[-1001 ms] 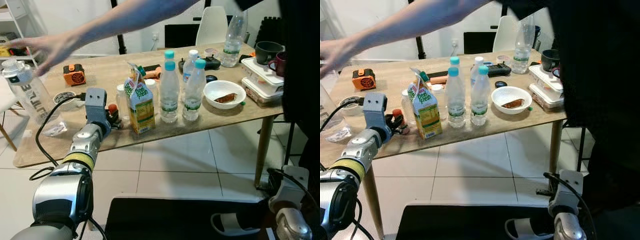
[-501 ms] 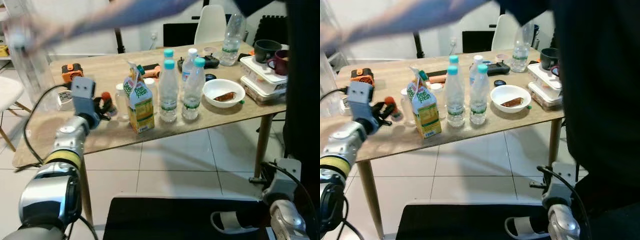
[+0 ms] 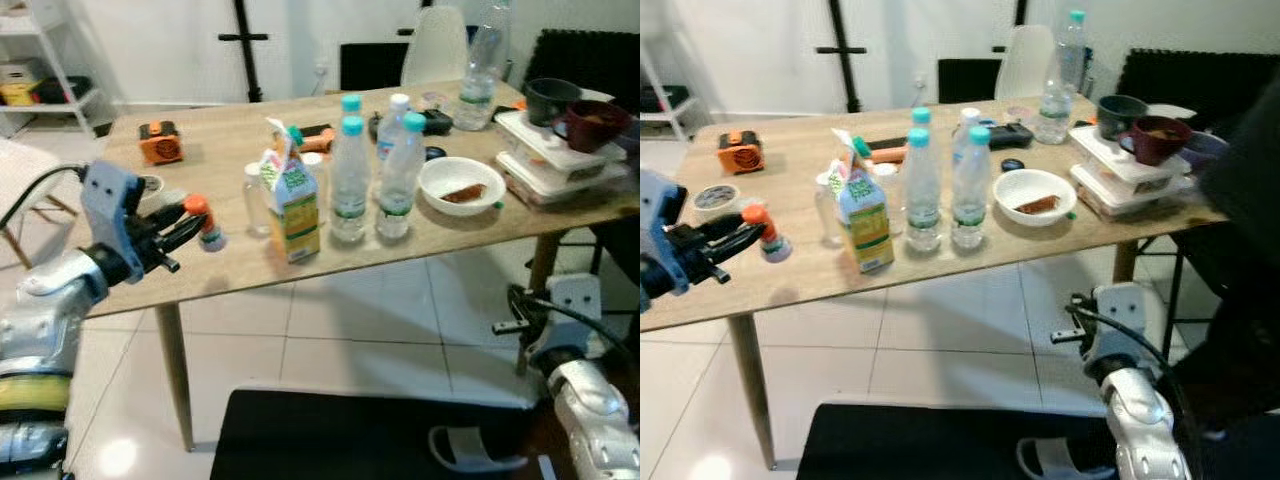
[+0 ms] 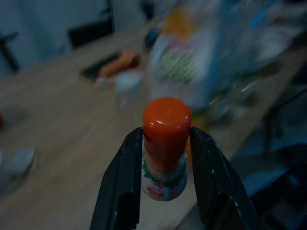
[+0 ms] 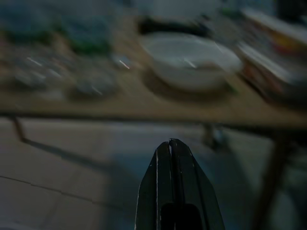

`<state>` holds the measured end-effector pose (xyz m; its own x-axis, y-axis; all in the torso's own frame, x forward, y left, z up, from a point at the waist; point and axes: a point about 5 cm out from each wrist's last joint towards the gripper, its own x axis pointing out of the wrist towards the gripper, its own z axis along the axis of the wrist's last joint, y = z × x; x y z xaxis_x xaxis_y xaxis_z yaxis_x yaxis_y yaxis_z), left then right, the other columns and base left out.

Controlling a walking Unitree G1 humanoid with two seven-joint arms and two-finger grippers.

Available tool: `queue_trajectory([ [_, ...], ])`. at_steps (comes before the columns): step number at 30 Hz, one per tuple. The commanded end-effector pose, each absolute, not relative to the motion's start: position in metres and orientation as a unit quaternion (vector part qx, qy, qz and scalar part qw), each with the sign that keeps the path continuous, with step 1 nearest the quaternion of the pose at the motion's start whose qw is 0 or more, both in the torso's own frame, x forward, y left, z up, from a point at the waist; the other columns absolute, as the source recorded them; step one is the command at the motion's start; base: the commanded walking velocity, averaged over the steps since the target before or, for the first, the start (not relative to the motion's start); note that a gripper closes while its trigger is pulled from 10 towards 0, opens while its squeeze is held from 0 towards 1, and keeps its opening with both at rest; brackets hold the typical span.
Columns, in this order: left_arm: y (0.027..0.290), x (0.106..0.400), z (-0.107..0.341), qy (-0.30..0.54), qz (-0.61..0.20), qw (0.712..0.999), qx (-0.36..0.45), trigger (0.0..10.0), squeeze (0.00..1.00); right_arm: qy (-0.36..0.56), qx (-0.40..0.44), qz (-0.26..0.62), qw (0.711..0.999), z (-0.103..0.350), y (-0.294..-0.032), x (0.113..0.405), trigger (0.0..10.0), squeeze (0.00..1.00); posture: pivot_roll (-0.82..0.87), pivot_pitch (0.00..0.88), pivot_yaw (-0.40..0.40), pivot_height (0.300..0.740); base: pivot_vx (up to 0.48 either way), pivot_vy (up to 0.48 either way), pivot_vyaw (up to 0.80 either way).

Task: Restocking fridge

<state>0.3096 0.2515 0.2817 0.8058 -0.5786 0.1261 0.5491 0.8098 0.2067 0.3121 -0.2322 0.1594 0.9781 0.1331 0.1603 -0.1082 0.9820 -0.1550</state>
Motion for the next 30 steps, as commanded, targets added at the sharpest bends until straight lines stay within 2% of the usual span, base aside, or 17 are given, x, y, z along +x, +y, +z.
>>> queue_trajectory([
  [1, 0.236, 0.302, 0.295, -0.104, -0.330, 0.935, 0.073, 10.0, 0.00, -0.081, -0.074, 0.068, 0.992, 0.162, -0.235, 0.312, 10.0, 0.00, -0.03, 0.135, 0.022, 0.740, 0.000, 0.000, 0.00],
  [2, 0.214, 0.297, 0.305, -0.124, -0.362, 0.922, 0.053, 10.0, 0.00, -0.094, -0.076, 0.072, 0.990, 0.172, -0.235, 0.314, 10.0, 0.00, -0.04, 0.134, 0.024, 0.740, 0.000, 0.000, 0.00],
  [6, 0.173, 0.300, 0.314, -0.151, -0.410, 0.899, 0.031, 10.0, 0.00, -0.115, -0.065, 0.118, 0.984, 0.186, -0.220, 0.313, 10.0, 0.00, -0.04, 0.132, 0.027, 0.740, 0.000, 0.000, 0.00],
  [7, 0.173, 0.300, 0.314, -0.151, -0.410, 0.899, 0.031, 10.0, 0.00, -0.115, -0.065, 0.118, 0.984, 0.186, -0.220, 0.313, 10.0, 0.00, -0.04, 0.132, 0.027, 0.740, 0.000, 0.000, 0.00],
  [10, 0.146, 0.302, 0.315, -0.147, -0.440, 0.886, 0.008, 10.0, 0.00, -0.127, -0.056, 0.165, 0.976, 0.196, -0.203, 0.308, 10.0, 0.00, -0.05, 0.134, 0.036, 0.740, 0.000, 0.000, 0.00],
  [14, 0.122, 0.318, 0.305, -0.107, -0.441, 0.891, -0.005, 10.0, 0.00, -0.148, -0.054, 0.190, 0.969, 0.209, -0.189, 0.305, 10.0, 0.00, -0.06, 0.138, 0.049, 0.740, 0.000, 0.000, 0.00],
  [23, 0.100, 0.325, 0.270, -0.031, -0.468, 0.883, -0.008, 10.0, 0.00, -0.168, -0.013, 0.233, 0.958, 0.224, -0.165, 0.300, 10.0, 0.00, -0.07, 0.145, 0.070, 0.740, 0.000, 0.000, 0.00],
  [30, 0.096, 0.327, 0.267, -0.025, -0.462, 0.886, -0.009, 10.0, 0.00, -0.124, -0.027, 0.289, 0.949, 0.211, -0.152, 0.292, 10.0, 0.00, -0.07, 0.148, 0.065, 0.740, 0.000, 0.000, 0.00],
])
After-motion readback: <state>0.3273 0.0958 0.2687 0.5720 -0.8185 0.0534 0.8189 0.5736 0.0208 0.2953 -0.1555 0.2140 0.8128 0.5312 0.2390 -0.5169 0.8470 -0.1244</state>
